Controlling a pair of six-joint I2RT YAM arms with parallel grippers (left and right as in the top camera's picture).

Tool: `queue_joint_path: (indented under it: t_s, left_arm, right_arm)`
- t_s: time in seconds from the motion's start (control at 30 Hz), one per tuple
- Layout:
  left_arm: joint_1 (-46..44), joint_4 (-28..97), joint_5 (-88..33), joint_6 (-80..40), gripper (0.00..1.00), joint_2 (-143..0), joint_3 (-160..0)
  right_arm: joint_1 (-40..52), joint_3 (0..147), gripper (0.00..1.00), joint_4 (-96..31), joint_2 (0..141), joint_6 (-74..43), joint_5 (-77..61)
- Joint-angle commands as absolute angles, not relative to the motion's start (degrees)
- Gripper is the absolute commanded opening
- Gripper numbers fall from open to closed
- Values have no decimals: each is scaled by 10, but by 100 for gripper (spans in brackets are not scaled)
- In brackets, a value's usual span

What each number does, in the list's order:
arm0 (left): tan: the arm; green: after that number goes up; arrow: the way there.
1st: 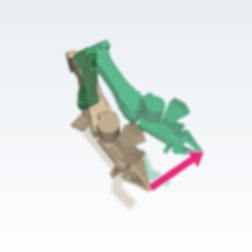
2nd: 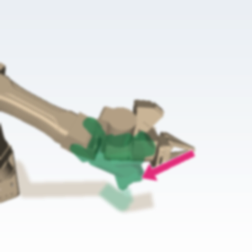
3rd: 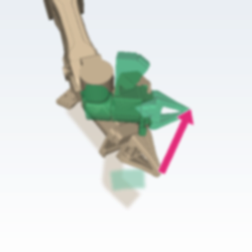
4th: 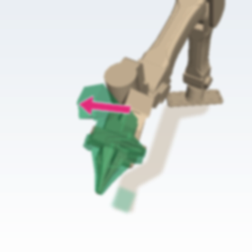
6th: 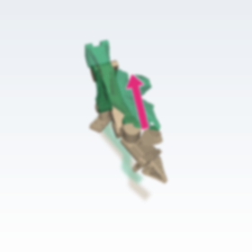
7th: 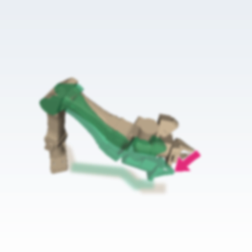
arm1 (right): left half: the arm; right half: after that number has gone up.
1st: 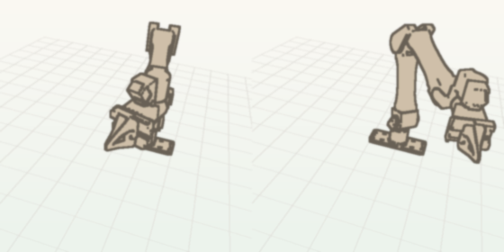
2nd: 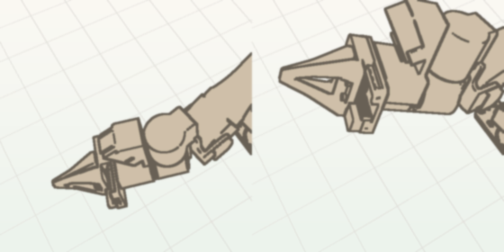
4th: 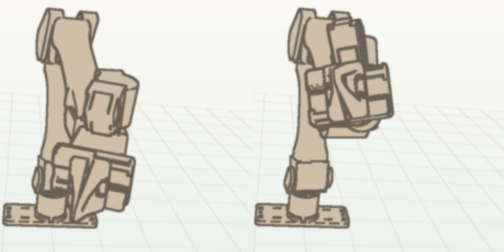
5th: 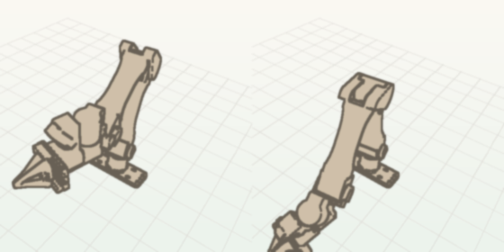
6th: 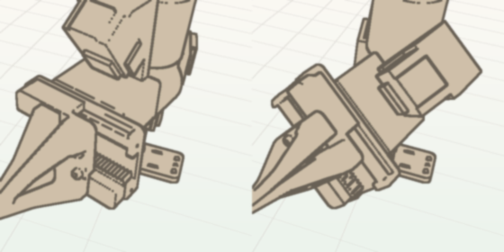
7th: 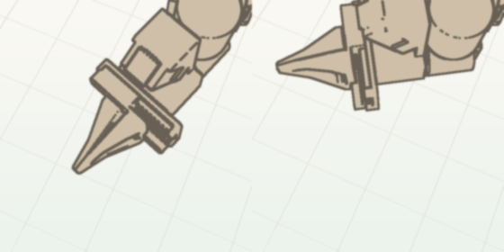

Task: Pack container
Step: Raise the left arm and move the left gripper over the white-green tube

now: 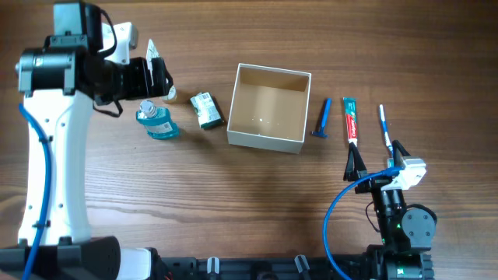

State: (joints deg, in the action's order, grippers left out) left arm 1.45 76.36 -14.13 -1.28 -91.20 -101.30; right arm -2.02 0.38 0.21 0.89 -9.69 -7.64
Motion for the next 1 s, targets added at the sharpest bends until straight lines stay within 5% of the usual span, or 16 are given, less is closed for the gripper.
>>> queue_joint_path:
  t_s: [0.0,0.97]
  left_arm:
    - [14,765,-129,-17,100,-910,-1070]
    - [-12,661,-42,-32,100,-1023,-1088]
  right_arm:
    - [-17,3,100,4,2,-90,-68]
    - [-17,3,100,4,2,-90,-69]
